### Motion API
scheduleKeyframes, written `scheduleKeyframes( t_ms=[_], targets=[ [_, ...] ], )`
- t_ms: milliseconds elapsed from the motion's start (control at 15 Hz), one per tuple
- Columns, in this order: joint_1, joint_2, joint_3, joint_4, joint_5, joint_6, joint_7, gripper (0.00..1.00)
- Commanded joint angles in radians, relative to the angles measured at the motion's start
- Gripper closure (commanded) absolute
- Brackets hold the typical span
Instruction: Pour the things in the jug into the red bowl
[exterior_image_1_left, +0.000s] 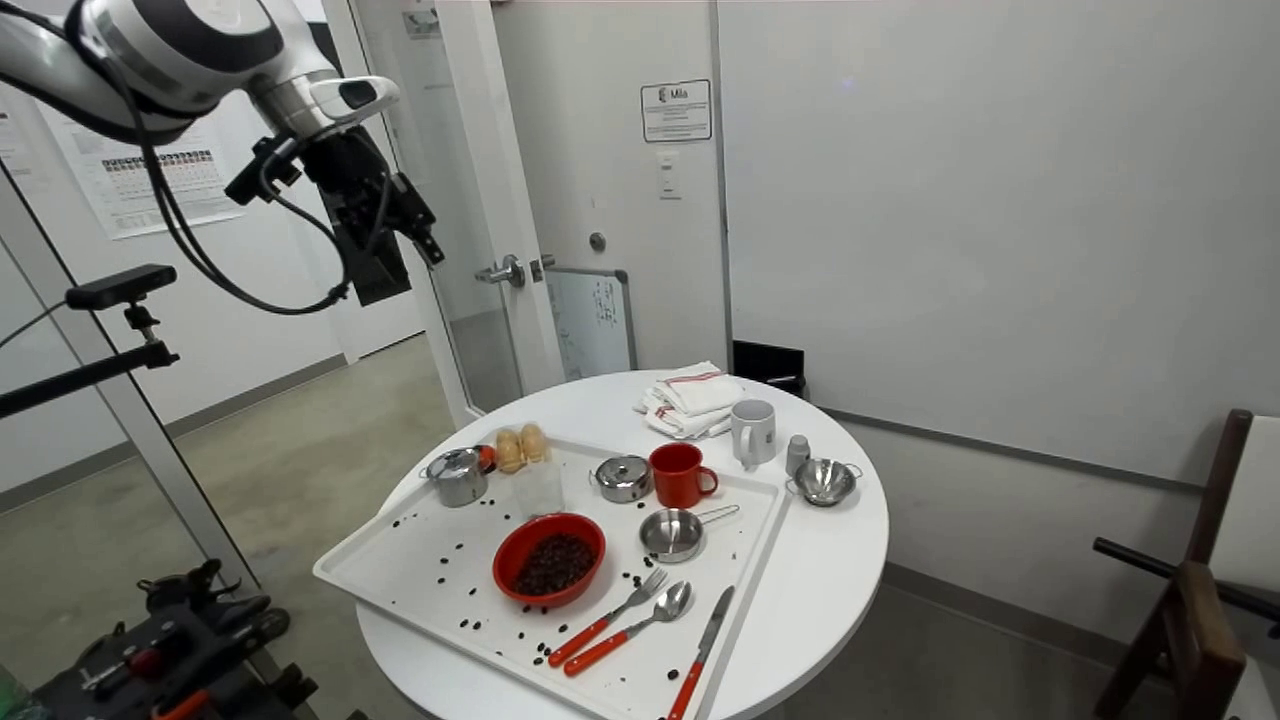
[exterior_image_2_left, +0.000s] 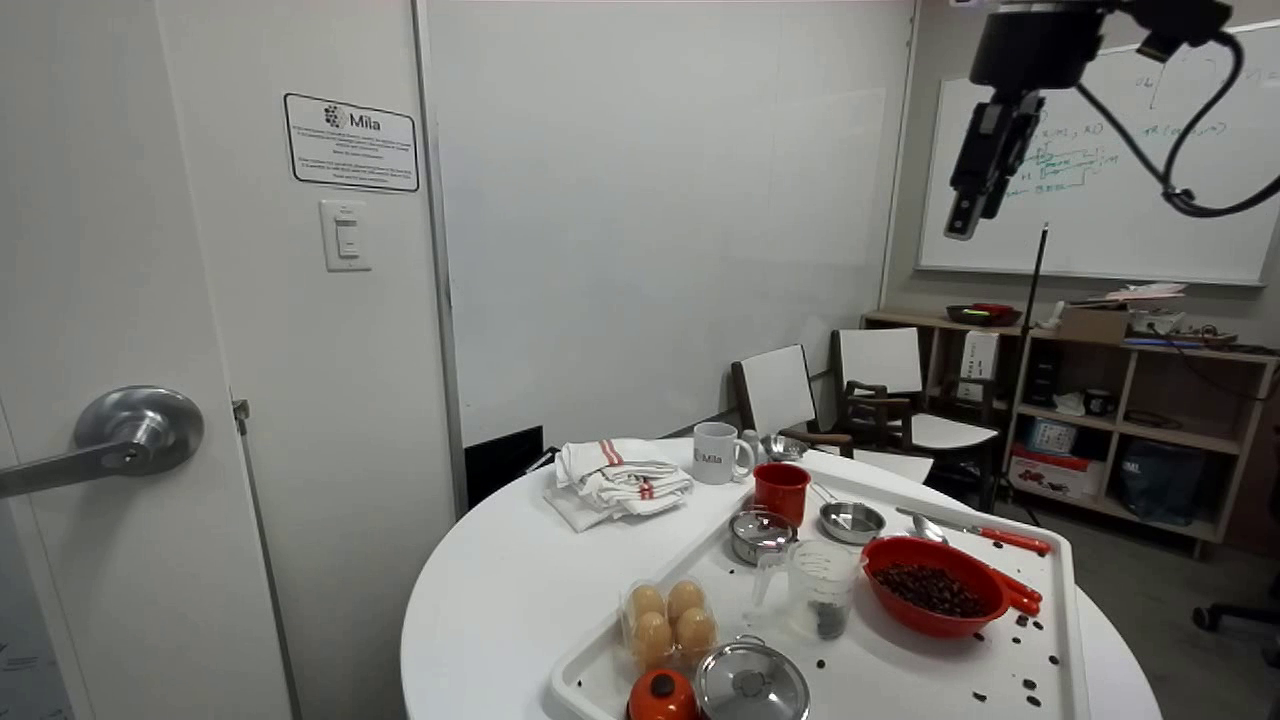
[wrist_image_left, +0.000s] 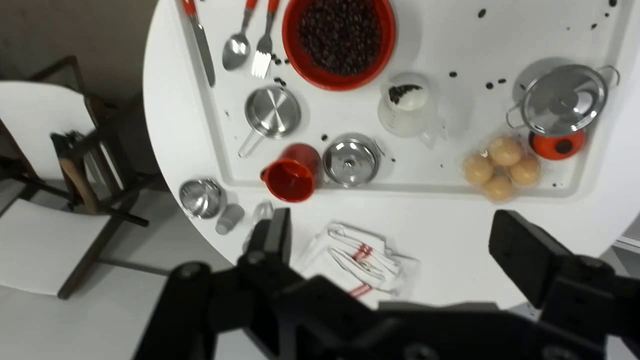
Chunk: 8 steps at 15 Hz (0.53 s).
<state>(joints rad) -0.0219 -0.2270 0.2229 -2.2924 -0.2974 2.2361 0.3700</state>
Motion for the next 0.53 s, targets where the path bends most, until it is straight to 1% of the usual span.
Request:
scheduleKeyframes(
  t_ms=[0,67,133,267,333,467],
  targets=[
    [0.032,0.15,-0.036,0.176,0.003,0.063,-0.095,0.0],
    [0.034,0.191,-0.039,0.232,0.001,0.053,-0.087,0.0],
    [0.035,0.239,-0.042,0.301,0.009,0.009,-0.055,0.0],
    [0.042,0.325,-0.054,0.41,-0.005,-0.054,0.054,0.0],
    [0.051,0.369,-0.065,0.464,-0.021,-0.084,0.113,0.0],
    [0.078,0.469,-0.093,0.569,-0.012,-0.126,0.201,0.0]
  ],
)
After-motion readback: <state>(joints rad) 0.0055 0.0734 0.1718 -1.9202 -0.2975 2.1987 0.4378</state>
